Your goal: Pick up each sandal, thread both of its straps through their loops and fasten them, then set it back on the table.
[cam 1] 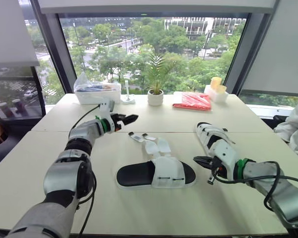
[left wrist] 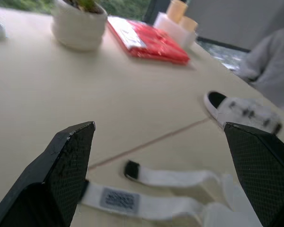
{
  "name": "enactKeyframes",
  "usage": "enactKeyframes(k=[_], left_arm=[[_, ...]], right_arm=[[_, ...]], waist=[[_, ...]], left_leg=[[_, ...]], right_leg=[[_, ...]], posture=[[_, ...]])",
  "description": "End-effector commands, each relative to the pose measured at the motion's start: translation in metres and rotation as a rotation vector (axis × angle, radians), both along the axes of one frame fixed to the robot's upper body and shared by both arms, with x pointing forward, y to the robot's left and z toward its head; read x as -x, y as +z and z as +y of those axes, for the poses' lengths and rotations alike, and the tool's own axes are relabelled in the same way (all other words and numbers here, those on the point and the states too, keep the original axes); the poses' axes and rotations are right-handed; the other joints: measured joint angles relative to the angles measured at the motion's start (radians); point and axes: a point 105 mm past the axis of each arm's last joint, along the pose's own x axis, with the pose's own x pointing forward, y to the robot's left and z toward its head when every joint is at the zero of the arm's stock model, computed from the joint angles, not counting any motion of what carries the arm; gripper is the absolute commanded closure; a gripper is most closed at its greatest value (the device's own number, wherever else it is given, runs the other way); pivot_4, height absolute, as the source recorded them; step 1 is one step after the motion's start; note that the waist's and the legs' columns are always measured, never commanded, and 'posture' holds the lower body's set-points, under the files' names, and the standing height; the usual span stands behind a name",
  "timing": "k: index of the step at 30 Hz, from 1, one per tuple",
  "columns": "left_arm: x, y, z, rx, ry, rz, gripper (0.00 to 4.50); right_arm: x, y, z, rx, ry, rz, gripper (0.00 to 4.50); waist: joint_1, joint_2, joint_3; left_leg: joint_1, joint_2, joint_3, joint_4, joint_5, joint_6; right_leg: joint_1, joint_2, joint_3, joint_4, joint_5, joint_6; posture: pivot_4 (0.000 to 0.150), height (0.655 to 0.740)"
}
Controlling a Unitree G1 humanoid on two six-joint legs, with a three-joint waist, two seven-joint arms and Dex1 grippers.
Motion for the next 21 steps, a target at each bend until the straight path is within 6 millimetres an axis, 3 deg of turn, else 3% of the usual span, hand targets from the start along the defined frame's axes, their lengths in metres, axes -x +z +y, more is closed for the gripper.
enactKeyframes(k=[1, 11, 16, 21], left_arm=[[0.009, 0.007, 0.003, -0.020, -0.059, 0.013, 0.00], [0.015, 0.007, 0.005, -0.063, -0.054, 0.014, 0.00], [0.016, 0.011, 0.009, -0.074, -0.037, 0.001, 0.00], [0.016, 0.013, 0.014, -0.080, -0.016, -0.004, 0.00]], right_arm=[[-0.004, -0.001, 0.004, -0.017, 0.069, -0.035, 4.44], [-0.027, -0.032, 0.016, -0.076, 0.187, 0.012, 4.44], [-0.022, -0.049, 0.030, -0.078, 0.285, 0.087, 4.44], [-0.017, -0.048, 0.042, -0.107, 0.352, 0.090, 4.44]], waist=[[0.001, 0.000, 0.000], [0.004, 0.000, 0.000], [0.003, 0.000, 0.000], [0.002, 0.000, 0.000]], left_leg=[[0.000, 0.000, 0.000, 0.000, 0.000, 0.000], [0.000, 0.001, 0.001, 0.000, 0.001, -0.002], [0.000, 0.001, 0.001, 0.000, 0.002, -0.003], [0.000, 0.001, 0.000, 0.000, 0.002, -0.003]], right_leg=[[0.000, 0.000, 0.000, 0.000, 0.000, 0.000], [0.000, -0.001, 0.000, 0.000, 0.000, 0.000], [-0.001, -0.002, 0.000, 0.000, 0.000, 0.000], [-0.001, -0.002, 0.000, 0.000, 0.000, 0.000]], posture=[[0.150, 0.7400], [0.150, 0.7400], [0.150, 0.7400], [0.150, 0.7400]])
